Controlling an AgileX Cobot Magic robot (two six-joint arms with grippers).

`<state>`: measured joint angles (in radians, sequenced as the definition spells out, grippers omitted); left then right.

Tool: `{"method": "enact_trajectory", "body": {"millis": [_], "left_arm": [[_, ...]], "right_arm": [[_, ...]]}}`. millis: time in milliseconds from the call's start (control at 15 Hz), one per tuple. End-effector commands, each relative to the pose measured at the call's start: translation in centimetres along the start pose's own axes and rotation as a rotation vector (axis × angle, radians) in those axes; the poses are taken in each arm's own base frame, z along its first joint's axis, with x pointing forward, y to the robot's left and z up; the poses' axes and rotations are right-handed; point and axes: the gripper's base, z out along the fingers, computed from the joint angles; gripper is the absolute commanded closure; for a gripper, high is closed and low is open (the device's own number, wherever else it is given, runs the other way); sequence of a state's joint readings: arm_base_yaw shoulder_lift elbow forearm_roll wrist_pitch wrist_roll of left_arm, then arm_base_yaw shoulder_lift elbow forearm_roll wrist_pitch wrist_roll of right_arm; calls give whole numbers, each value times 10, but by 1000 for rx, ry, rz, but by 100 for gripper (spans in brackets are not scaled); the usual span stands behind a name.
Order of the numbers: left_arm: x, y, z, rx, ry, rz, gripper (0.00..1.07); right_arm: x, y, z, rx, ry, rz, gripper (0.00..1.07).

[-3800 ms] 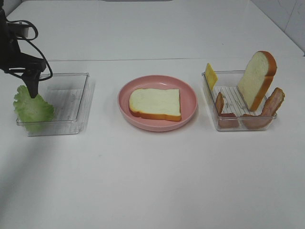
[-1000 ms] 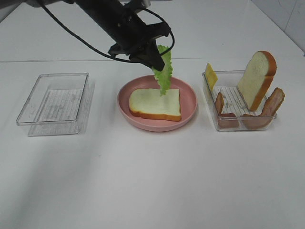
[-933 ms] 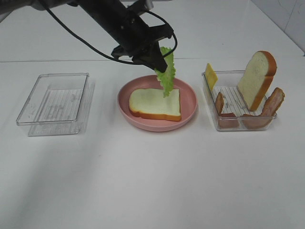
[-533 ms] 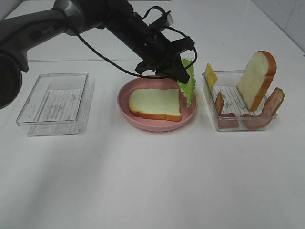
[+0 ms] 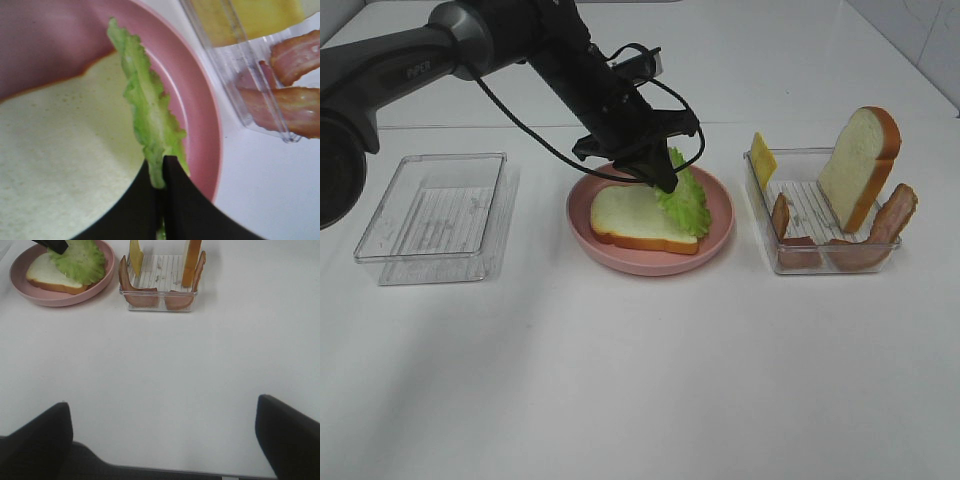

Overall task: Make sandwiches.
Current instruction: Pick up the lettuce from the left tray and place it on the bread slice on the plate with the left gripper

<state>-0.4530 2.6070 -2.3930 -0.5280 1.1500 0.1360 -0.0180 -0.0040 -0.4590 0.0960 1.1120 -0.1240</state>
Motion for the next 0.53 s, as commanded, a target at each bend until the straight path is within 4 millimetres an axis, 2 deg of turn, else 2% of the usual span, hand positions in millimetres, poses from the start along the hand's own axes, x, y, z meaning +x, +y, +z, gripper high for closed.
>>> {"method": "enact_trajectory", "body": {"millis": [67, 533], "left_arm": [[0, 5, -3, -43, 8, 1, 107], [4, 14, -4, -146, 59, 21, 107]], "right_arm": [[0, 0, 1, 5, -1, 0, 11], [0, 0, 1, 5, -1, 0, 11]]}}
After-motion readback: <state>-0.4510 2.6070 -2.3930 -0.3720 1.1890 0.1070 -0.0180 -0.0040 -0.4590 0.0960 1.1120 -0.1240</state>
